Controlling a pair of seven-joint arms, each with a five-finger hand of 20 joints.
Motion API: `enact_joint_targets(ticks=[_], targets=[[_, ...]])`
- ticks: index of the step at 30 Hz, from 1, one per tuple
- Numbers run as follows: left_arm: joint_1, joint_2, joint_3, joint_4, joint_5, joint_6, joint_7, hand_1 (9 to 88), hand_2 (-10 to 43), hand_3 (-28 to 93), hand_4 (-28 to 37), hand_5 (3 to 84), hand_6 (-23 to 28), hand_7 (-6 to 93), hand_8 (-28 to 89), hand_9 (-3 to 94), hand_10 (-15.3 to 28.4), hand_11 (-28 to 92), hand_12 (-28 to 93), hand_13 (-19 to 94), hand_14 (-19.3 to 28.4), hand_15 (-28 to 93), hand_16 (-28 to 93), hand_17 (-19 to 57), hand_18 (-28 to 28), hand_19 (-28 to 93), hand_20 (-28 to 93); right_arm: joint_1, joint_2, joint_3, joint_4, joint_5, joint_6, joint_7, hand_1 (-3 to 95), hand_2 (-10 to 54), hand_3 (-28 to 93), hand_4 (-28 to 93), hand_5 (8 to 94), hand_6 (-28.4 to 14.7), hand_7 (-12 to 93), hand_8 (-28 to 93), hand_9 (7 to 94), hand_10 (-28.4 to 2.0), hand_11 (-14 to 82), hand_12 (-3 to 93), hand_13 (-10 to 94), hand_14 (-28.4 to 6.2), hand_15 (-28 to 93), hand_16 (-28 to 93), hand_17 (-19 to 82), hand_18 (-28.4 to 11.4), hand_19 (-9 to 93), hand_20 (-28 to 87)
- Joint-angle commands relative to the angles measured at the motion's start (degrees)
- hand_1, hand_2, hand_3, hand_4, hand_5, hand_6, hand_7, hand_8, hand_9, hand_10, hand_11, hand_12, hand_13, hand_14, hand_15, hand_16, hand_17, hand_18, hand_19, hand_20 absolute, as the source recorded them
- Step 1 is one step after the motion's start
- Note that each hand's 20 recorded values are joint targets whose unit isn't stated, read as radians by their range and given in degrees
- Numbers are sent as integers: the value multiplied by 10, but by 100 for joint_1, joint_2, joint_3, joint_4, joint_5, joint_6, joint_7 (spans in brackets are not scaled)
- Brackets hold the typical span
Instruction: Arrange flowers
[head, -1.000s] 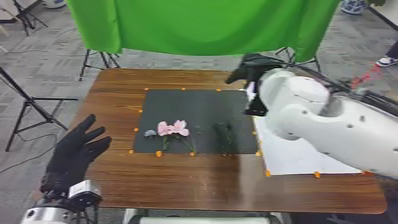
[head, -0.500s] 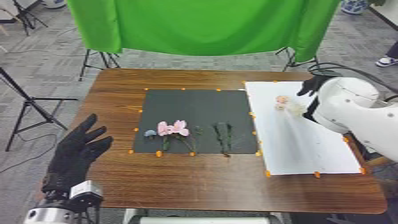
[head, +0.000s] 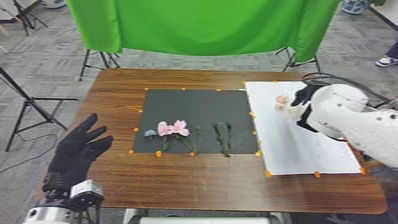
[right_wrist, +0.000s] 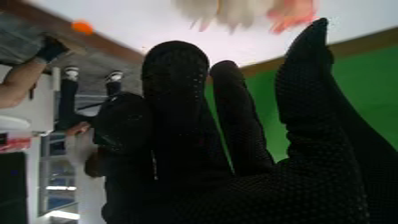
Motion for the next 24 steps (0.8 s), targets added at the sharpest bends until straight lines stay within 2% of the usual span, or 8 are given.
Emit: enact_joint_targets(ticks=[1,7,12,14,17,21,22,24], targets=[[2,43,17,25,-55,27,33,283,75,620,-217,335,81,72,-70,281,187,241,110,206,277,578,-126,-66,284,583,-14,-90,-476,33,60,-21,-145,-154,315,32,788,-227,473,-25,133,-98,595,-193,152,145,726,-108,715,117,541,-147,932,277],[-26,39,39,37,-55,14,53,283,75,621,-217,335,81,73,-71,282,187,240,109,205,277,578,-126,-66,284,583,-13,4,-718,-75,227,33,-306,-112,318,29,789,-227,457,-17,126,-100,601,-188,157,147,728,-107,714,117,541,-148,932,274],[-90,-69,4,49,30,-64,-92,283,75,621,-217,335,81,72,-71,281,187,241,109,205,277,578,-125,-66,284,583,-13,-115,-849,80,435,56,-462,17,317,29,789,-228,449,-20,119,-97,602,-188,158,146,730,-107,714,117,541,-149,932,272],[-66,-23,22,44,-40,-21,-9,284,75,621,-217,335,81,72,-71,281,187,241,109,205,277,578,-126,-66,284,584,-13,-105,-862,51,485,40,-451,8,316,29,789,-227,446,-22,118,-96,602,-188,158,146,730,-108,714,118,542,-149,932,273],[-105,-122,-1,52,61,-90,-130,285,75,621,-218,335,81,73,-71,281,187,242,109,205,277,578,-126,-66,284,584,-13,-123,-876,81,517,36,-525,41,316,29,788,-227,442,-24,115,-95,602,-188,159,146,730,-108,713,118,542,-149,932,272],[-73,-28,26,50,-26,-60,-11,285,75,622,-217,335,81,73,-71,281,187,242,108,205,278,579,-126,-65,284,584,-13,-116,-895,78,576,55,-553,38,316,29,789,-227,438,-29,115,-94,602,-190,158,146,730,-107,713,118,543,-149,932,269],[-113,-98,16,54,38,-89,-98,286,75,622,-217,334,81,74,-71,281,187,242,108,205,277,579,-126,-65,284,584,-13,-116,-883,67,576,62,-543,40,315,29,789,-227,437,-30,114,-94,600,-190,157,146,730,-107,713,118,543,-148,932,268],[-106,-111,12,51,27,-77,-82,286,75,622,-217,334,81,73,-71,281,187,243,108,205,277,579,-126,-65,284,585,-13,-130,-909,70,612,50,-575,5,317,29,788,-228,447,-37,116,-92,597,-185,155,145,730,-107,713,118,543,-147,932,264]])
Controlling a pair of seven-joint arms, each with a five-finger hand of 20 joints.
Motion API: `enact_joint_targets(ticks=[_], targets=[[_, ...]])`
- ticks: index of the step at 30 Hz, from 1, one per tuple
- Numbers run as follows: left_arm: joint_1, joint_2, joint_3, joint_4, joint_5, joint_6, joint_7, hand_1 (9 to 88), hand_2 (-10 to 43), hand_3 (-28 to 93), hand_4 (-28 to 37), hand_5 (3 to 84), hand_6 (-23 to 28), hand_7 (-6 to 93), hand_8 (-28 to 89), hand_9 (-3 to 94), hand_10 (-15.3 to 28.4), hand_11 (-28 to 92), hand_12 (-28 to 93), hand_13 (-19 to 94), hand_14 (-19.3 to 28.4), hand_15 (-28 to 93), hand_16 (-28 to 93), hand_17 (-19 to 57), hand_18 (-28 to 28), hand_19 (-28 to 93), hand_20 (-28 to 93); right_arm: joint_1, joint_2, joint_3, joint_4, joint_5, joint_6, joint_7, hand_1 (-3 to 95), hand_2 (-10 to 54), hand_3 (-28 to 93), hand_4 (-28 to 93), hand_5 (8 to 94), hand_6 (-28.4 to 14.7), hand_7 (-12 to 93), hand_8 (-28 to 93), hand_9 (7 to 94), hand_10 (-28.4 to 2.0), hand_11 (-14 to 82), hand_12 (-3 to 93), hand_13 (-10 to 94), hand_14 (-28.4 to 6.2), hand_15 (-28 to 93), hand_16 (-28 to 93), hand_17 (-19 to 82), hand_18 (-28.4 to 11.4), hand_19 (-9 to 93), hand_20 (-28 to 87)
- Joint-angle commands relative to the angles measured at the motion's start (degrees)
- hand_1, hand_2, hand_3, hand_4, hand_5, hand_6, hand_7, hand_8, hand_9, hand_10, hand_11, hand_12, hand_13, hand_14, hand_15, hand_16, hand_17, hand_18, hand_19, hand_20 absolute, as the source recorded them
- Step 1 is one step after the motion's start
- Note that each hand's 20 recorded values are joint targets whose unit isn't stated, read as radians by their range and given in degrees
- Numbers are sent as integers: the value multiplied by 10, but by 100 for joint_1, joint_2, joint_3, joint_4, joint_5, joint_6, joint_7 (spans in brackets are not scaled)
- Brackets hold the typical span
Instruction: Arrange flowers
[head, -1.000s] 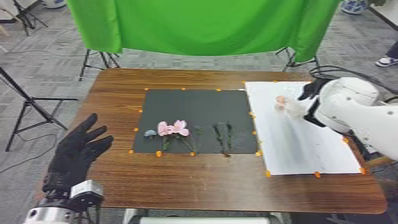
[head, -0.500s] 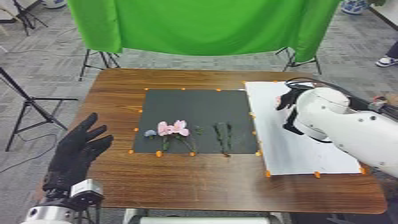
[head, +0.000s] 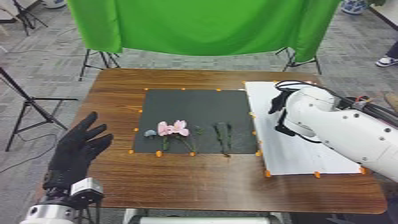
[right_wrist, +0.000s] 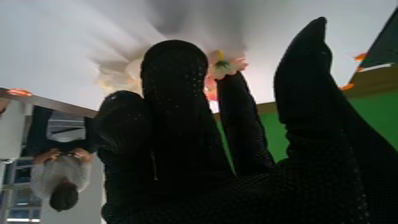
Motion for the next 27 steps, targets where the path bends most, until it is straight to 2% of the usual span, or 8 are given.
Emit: enact_joint_targets(ticks=[1,2,10,13,14,15,20,27], targets=[[-9,-92,-17,8,36,-76,-78,286,76,621,-217,334,81,74,-71,281,187,243,109,205,277,579,-126,-65,284,585,-13,-37,-13,32,66,-35,-84,24,320,28,786,-228,455,-40,118,-92,596,-180,152,143,730,-107,712,118,543,-147,932,262],[20,-34,8,7,-2,-35,-20,286,76,621,-217,334,81,75,-71,281,187,243,108,205,277,579,-126,-65,284,585,-13,-88,-20,81,44,-66,-107,13,327,27,787,-228,472,-43,123,-93,595,-174,148,142,730,-106,711,117,542,-147,932,256],[-31,-127,18,12,72,-74,-96,286,77,621,-216,335,81,76,-72,281,188,243,107,205,277,580,-126,-65,284,585,-13,41,-35,-162,-88,-342,-26,-110,373,9,788,-237,536,-44,180,-108,607,-152,142,142,743,-99,677,113,542,-140,932,179],[-103,-222,15,20,183,-164,-244,286,76,622,-216,335,82,76,-72,280,188,244,108,205,277,580,-126,-65,284,585,-14,32,-56,-198,-53,-381,-53,-55,394,-6,784,-238,562,-38,201,-111,622,-145,144,141,748,-94,661,113,542,-136,932,150],[-91,-141,54,19,106,-100,-123,286,77,621,-216,335,82,76,-72,280,187,244,108,205,277,579,-127,-65,284,585,-14,77,-83,-249,-25,-405,-35,-66,406,-14,781,-240,571,-37,208,-115,625,-142,146,141,750,-91,654,113,542,-135,932,140],[-117,-193,40,24,150,-140,-199,286,77,621,-216,335,82,76,-72,281,187,244,108,205,277,579,-127,-65,284,585,-14,31,-78,-215,-38,-424,-77,-26,421,-22,776,-244,579,-36,218,-104,632,-137,146,140,752,-90,649,114,542,-134,932,133],[-86,-171,33,22,128,-118,-172,287,78,620,-216,335,82,76,-73,281,187,244,108,205,277,580,-127,-65,284,585,-14,80,-73,-408,-10,-585,-17,29,515,-72,734,-271,612,-27,277,10,683,-113,164,141,778,-72,614,120,550,-122,932,96],[-74,-244,-4,31,195,-181,-255,286,78,621,-216,335,82,77,-73,281,188,245,108,205,276,580,-127,-65,284,586,-14,203,28,-817,-93,-898,378,-3,591,-88,710,-280,666,-2,363,15,800,-89,66,257,814,-45,588,141,569,-103,932,98]])
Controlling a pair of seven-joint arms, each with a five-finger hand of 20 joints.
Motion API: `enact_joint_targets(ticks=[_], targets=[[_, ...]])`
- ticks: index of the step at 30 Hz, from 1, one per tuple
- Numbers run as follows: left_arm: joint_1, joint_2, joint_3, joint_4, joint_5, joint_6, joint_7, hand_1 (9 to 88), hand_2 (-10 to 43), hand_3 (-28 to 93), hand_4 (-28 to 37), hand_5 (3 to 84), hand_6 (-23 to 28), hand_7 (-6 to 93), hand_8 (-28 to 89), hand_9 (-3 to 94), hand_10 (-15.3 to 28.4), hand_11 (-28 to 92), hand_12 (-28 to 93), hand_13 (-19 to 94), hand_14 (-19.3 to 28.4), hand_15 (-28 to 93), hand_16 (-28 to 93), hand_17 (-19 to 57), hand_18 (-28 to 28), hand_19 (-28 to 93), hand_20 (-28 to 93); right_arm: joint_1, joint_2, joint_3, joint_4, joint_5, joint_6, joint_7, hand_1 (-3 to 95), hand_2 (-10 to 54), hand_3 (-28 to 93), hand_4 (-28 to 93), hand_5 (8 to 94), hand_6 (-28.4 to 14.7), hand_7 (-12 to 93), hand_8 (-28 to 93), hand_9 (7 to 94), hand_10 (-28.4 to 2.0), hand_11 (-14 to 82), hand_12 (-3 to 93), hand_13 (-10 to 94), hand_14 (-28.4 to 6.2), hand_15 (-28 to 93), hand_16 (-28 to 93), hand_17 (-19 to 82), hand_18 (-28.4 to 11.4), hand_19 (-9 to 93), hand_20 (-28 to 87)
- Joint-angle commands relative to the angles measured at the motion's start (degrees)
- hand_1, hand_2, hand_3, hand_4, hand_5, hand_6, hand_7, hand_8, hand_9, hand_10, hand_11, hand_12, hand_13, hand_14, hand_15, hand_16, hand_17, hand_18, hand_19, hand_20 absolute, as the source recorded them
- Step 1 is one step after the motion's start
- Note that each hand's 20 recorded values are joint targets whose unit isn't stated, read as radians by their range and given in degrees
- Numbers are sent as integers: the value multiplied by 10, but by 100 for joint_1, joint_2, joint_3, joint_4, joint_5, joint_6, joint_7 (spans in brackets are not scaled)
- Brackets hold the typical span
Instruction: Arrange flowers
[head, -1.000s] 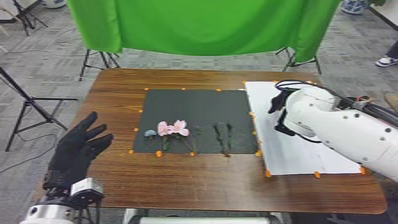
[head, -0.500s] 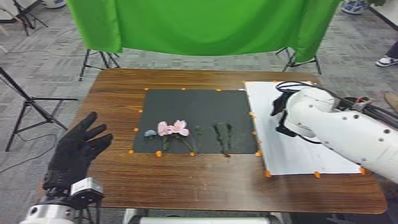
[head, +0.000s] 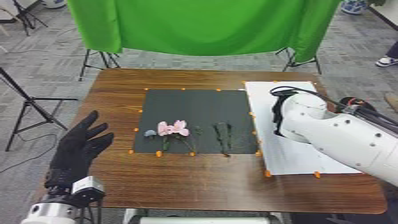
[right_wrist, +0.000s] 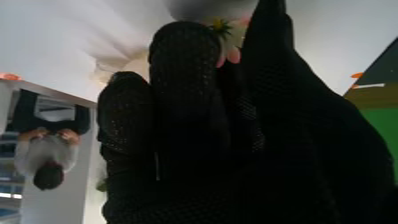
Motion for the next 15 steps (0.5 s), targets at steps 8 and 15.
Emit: enact_joint_targets(ticks=[8,15], targets=[[77,-38,-30,-4,19,-59,-84,286,78,620,-216,335,82,76,-73,280,187,246,108,205,277,580,-127,-64,284,587,-15,443,155,-741,-214,-772,1074,-94,616,-94,730,-282,720,10,372,39,879,-78,62,300,846,-24,590,160,570,-108,932,194],[139,-22,-63,-26,15,-38,-37,286,79,620,-216,336,83,77,-72,281,188,247,107,204,277,581,-127,-64,284,587,-16,705,286,-678,-648,-860,1263,-239,614,-95,746,-283,734,10,369,39,896,-77,70,311,851,-22,598,165,572,-110,932,230]])
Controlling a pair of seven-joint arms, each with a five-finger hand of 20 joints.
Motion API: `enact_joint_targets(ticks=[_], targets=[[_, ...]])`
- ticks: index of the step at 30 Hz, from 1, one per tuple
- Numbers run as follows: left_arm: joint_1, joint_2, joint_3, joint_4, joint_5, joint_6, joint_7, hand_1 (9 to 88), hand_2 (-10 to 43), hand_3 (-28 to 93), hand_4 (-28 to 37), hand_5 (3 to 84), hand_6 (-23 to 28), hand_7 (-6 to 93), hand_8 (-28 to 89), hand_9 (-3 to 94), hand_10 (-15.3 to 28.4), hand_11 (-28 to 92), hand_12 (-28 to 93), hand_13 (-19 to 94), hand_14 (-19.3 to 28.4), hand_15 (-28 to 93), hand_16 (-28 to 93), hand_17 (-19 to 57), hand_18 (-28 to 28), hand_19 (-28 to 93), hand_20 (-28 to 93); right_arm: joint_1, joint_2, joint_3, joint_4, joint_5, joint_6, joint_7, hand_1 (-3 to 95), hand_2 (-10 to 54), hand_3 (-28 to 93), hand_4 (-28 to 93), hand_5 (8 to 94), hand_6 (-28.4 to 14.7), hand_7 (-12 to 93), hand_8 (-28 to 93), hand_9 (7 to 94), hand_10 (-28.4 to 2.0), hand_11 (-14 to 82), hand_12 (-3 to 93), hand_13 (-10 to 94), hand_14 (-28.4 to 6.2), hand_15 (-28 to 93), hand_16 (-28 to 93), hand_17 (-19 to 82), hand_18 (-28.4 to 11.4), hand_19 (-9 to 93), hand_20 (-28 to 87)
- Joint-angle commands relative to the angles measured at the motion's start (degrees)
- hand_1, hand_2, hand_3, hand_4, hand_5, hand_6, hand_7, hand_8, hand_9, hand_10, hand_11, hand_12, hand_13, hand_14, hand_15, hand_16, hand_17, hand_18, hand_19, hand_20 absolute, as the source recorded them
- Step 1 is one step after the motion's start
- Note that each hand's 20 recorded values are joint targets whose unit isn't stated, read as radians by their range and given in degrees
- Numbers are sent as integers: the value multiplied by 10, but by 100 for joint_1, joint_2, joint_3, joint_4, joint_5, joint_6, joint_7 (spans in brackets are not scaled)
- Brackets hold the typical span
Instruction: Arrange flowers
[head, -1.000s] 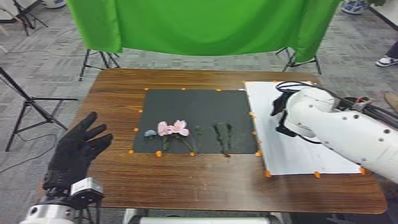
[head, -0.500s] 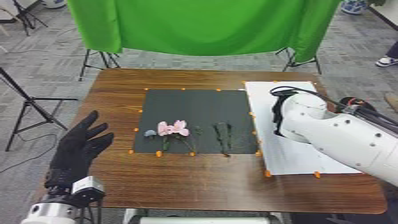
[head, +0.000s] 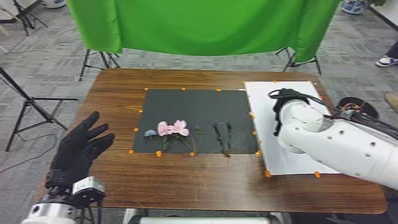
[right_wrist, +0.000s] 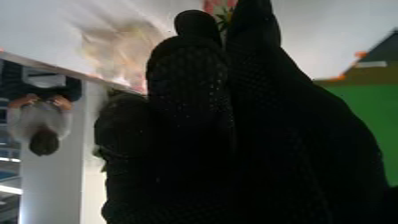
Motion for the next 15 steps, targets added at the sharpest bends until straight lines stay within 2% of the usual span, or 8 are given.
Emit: enact_joint_targets(ticks=[1,2,3,4,5,8,11,15], targets=[[139,-9,-73,-32,-2,-12,12,285,78,621,-216,335,83,77,-72,280,188,247,107,204,278,581,-128,-65,284,587,-16,374,148,224,-552,-269,194,-203,614,-95,749,-283,736,10,368,39,896,-78,69,311,851,-22,598,165,572,-110,932,232],[152,-31,-99,-37,12,-17,-11,286,78,620,-216,335,83,77,-72,280,187,248,107,204,277,581,-128,-65,284,587,-16,374,151,252,-636,-309,196,-267,614,-95,750,-283,737,10,368,40,897,-78,70,312,851,-22,599,165,572,-111,932,235],[203,27,-105,-52,-44,40,83,286,78,620,-216,336,83,77,-73,280,188,249,107,204,277,581,-128,-64,284,587,-16,402,117,261,-710,-324,190,-344,614,-95,751,-283,738,9,367,40,898,-79,70,312,851,-22,600,165,572,-111,932,238],[200,-16,-139,-49,-8,9,13,285,78,621,-216,335,83,77,-73,280,187,249,107,205,277,581,-128,-65,284,587,-16,358,106,329,-820,-322,172,-399,614,-95,752,-283,740,9,365,40,899,-80,70,313,852,-22,601,165,572,-111,932,242],[231,6,-156,-56,-45,40,69,285,78,621,-217,335,83,77,-73,280,188,249,107,205,277,581,-128,-64,284,587,-16,356,47,361,-883,-322,178,-505,614,-95,751,-283,741,8,364,42,900,-80,69,313,852,-22,602,165,572,-111,932,246],[292,-60,-249,-69,-27,44,23,285,78,622,-216,336,83,77,-73,280,188,250,106,205,277,582,-128,-64,284,588,-16,251,-166,495,-1111,-311,66,-794,613,-95,754,-283,743,7,360,42,901,-81,69,312,852,-23,605,166,571,-113,932,254],[359,-25,-290,-88,-94,96,77,285,78,622,-216,337,83,79,-73,281,188,251,106,205,278,583,-128,-64,284,589,-16,111,-494,645,-1246,-185,-91,-1022,613,-95,753,-283,742,9,360,43,901,-82,68,311,851,-23,607,166,569,-114,932,262],[338,-97,-301,-86,-44,63,19,285,77,623,-217,336,82,82,-74,281,188,255,107,206,278,588,-128,-64,284,590,-17,19,-976,635,-1227,-160,-198,-1188,613,-95,751,-283,741,9,361,42,900,-80,67,309,851,-23,608,166,566,-115,932,271]])
